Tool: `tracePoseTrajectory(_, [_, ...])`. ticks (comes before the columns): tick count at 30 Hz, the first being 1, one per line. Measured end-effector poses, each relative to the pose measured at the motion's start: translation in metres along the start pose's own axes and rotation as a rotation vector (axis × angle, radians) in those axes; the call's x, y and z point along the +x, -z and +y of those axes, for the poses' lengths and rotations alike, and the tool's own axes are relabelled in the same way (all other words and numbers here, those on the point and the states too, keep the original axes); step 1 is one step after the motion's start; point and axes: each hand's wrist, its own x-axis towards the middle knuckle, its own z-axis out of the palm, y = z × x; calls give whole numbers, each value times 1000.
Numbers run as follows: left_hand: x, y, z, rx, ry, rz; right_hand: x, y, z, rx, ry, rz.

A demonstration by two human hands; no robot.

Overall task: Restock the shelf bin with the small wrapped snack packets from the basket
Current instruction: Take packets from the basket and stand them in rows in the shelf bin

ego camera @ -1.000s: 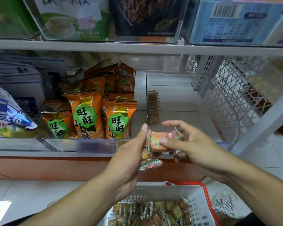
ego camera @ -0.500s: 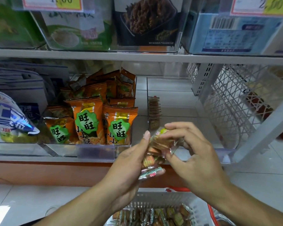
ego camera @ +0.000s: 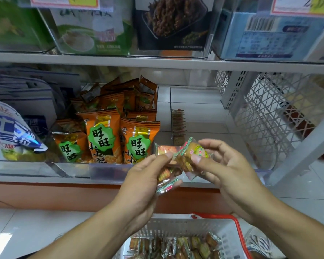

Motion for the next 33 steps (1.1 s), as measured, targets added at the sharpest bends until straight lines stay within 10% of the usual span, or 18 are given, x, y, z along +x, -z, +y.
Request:
tracePoseTrajectory(7, [-1,1,0,75,-14,-24,4,-1,-2,217,-157,32])
tracePoseTrajectory(26, [0,5,1,303,-140,52,17,18,-25,-250,-227,-354])
tracePoseTrajectory(33, [-2,-1,-2,406,-134,-2,91,26,-18,-747,-35,52])
